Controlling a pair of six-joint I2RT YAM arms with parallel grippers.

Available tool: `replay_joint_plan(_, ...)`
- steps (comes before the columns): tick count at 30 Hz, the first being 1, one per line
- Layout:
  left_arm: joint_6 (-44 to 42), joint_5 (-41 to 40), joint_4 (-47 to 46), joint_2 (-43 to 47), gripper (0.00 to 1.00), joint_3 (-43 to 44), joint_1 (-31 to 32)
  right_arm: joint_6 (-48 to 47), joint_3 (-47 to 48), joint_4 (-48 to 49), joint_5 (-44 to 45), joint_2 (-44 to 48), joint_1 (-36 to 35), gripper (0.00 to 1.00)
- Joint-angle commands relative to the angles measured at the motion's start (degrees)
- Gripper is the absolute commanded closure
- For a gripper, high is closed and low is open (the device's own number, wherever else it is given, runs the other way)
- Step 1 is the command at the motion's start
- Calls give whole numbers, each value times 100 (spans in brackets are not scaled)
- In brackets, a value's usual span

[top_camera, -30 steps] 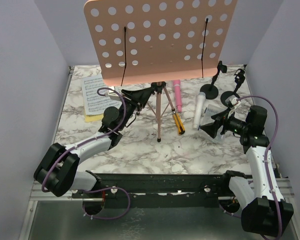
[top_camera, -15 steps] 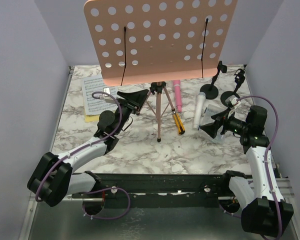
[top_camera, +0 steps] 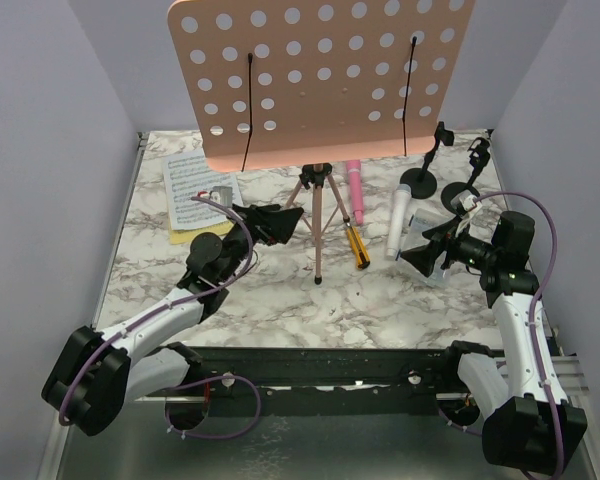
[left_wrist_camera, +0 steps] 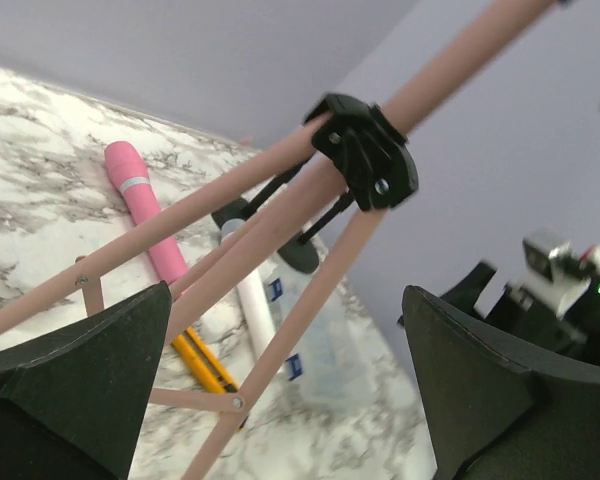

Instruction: Pack up the instrument practice props

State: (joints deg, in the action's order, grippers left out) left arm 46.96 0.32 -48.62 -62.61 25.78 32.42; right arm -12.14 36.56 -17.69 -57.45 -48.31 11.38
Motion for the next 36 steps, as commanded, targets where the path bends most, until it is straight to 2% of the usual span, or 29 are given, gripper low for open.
replay_joint_plan(1,-2471,1614,353,250,1,-36,-19,-98,-64,-4,77,52,36,0)
replay_joint_plan(3,-3118,1833,618,366,2,-42,-17,-99,-66,6,75,42,34,0)
replay_joint_plan(8,-4586,1694,968,679,1,-141,-1,-103,-66,18,74,27,34,1)
replay_joint_plan(15,-5769,1301,1186,608,1,-57,32,-96,-77,31,69,-18,37,1)
replay_joint_plan(24,-7999,956,1276,473,10,139,707,-97,-65,29,67,-32,32,0)
replay_joint_plan(36,-9131,1074,1351,389,16,621,716,-101,-67,22,51,-23,39,1)
